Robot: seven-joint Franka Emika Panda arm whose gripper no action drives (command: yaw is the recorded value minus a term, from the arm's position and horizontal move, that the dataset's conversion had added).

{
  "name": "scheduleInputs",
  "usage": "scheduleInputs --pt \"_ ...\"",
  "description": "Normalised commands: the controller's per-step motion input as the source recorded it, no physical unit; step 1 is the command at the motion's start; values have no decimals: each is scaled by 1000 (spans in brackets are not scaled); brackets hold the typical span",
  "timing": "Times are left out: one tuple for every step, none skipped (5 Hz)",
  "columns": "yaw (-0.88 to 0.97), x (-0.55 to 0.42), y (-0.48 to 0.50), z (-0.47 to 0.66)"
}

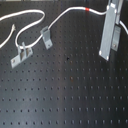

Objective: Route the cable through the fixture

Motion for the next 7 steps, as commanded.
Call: scheduleInputs --pt "0 -126 -190 57" --pt "34 -126 -33 3" --pt "174 -263 -96 23" --pt "266 -287 -38 7" --pt "297 -303 -1 6" --pt "80 -125 94 -17" --pt "0 -168 75 131"
